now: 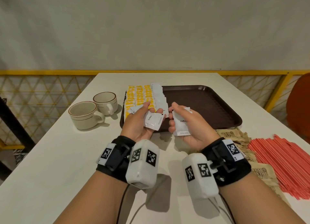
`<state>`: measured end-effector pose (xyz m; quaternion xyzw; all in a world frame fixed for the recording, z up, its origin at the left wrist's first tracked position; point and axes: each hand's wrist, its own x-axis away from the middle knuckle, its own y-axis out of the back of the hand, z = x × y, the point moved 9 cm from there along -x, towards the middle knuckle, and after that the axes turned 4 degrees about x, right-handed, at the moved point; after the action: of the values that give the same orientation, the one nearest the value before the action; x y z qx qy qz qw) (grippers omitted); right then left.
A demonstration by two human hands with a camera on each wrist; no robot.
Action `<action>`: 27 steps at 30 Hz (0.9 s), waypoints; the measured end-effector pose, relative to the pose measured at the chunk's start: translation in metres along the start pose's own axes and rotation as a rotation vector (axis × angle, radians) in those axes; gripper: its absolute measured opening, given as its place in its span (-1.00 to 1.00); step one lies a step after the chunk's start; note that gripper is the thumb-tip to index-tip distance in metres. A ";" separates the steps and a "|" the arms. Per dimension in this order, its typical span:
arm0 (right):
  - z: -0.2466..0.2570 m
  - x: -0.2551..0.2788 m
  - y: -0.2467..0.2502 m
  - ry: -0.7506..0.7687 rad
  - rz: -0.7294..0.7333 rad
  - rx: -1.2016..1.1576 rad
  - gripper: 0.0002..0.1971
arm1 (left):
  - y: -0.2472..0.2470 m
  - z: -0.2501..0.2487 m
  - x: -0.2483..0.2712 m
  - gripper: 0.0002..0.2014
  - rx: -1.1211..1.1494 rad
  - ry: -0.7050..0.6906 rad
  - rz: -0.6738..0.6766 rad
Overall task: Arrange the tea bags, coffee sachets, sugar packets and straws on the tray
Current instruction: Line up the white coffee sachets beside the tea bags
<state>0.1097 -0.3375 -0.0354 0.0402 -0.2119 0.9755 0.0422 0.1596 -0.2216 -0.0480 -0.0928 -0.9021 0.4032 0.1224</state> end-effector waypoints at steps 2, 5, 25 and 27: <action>-0.002 0.004 -0.008 0.018 0.045 0.158 -0.71 | -0.004 -0.001 0.003 -0.87 -0.091 -0.008 0.032; -0.008 0.005 -0.014 0.032 0.056 0.185 -0.82 | -0.011 0.001 0.007 -0.82 -0.107 0.001 0.090; -0.015 0.000 -0.007 -0.063 -0.016 -0.015 -0.87 | -0.011 0.012 0.008 -0.76 -0.236 -0.015 0.135; -0.010 -0.001 0.001 -0.039 -0.067 -0.023 -0.86 | -0.004 0.003 0.003 -0.79 -0.177 -0.043 0.070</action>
<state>0.1105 -0.3344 -0.0450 0.0658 -0.2225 0.9701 0.0711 0.1554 -0.2253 -0.0463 -0.1260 -0.9328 0.3280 0.0800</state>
